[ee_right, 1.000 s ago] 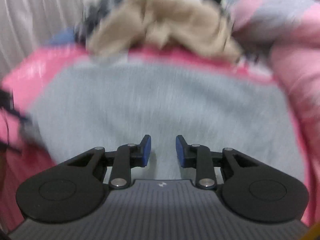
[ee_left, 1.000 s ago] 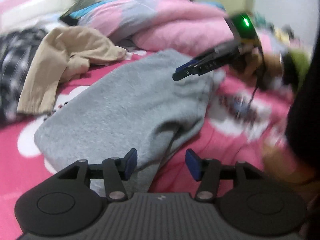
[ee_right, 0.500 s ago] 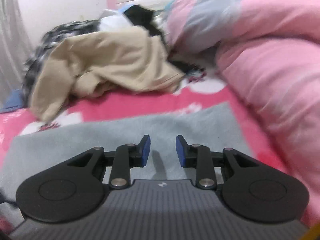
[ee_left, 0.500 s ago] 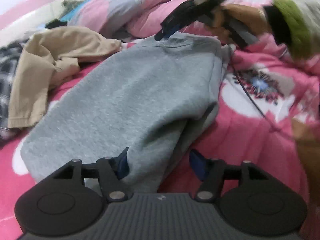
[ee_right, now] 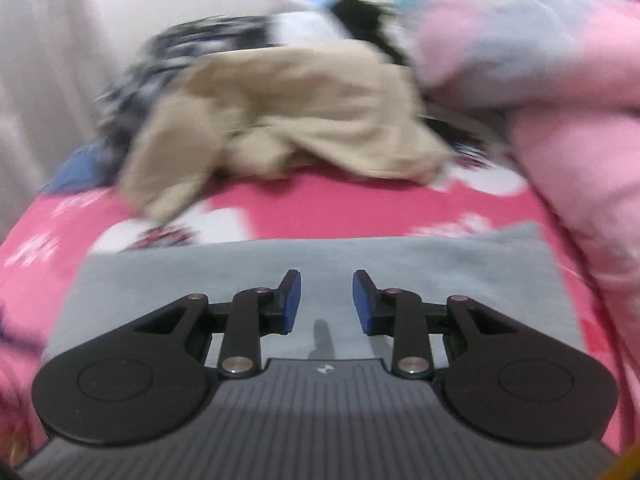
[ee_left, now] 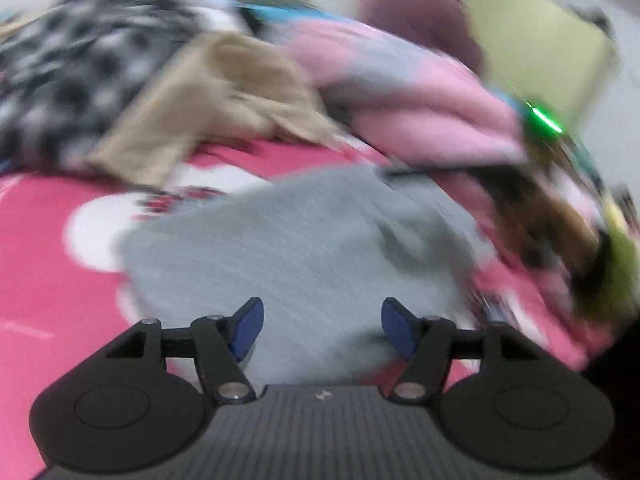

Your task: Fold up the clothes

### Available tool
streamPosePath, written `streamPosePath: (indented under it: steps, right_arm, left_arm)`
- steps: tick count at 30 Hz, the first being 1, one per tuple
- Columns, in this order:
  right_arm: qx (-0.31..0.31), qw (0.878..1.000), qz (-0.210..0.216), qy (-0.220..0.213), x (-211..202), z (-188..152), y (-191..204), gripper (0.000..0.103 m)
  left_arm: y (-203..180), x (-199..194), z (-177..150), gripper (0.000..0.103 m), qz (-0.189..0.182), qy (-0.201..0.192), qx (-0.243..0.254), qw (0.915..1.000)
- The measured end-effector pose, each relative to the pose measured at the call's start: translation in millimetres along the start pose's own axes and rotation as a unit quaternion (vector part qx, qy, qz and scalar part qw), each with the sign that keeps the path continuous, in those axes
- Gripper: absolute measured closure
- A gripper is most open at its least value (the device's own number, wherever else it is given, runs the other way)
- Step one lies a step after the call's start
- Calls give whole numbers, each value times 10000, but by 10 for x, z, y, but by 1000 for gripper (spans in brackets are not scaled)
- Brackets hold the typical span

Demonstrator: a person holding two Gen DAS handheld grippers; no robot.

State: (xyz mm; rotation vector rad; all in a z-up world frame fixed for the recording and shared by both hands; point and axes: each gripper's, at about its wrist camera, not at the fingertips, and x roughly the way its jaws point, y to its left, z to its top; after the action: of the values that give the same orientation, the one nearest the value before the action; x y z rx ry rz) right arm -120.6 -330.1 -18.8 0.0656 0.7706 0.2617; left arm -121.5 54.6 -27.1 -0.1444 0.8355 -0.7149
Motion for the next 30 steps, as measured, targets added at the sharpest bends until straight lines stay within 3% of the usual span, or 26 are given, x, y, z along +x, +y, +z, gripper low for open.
streamPosePath:
  steps: [4, 7, 12, 17, 19, 21, 24, 25, 30]
  right_arm:
    - [-477, 9936, 1014, 130, -44, -38, 537, 59]
    - [-1190, 9764, 1800, 125, -53, -139, 992, 43]
    - [-2661, 9357, 2304, 256, -58, -430, 1733, 21]
    - [-3693, 9033, 2167, 262, 94, -770, 2243, 18]
    - [-4067, 8927, 1924, 259, 166, -910, 2362, 18]
    - [-4153, 8930, 1720, 229, 206, -968, 2432, 18]
    - [-4266, 8931, 1415, 182, 264, -1052, 2534, 18]
    - [-4303, 8929, 1313, 167, 284, -1080, 2569, 18]
    - [-4475, 8891, 958, 90, 362, -1201, 2687, 18]
  left_arm:
    - [539, 168, 59, 38, 697, -44, -892, 9936]
    - [861, 306, 94, 40, 682, 90, -1508, 9862]
    - [1100, 541, 133, 48, 507, 472, -1882, 9797]
    - [1116, 623, 172, 60, 509, 497, -2060, 9760]
    - [1110, 657, 170, 66, 535, 538, -2170, 9732]
    - [1119, 676, 177, 74, 508, 566, -2336, 9694]
    - [1196, 662, 188, 86, 312, 618, -2926, 9537]
    - [1221, 658, 192, 88, 246, 634, -3121, 9476]
    - [1246, 631, 209, 91, 92, 600, -3535, 9335]
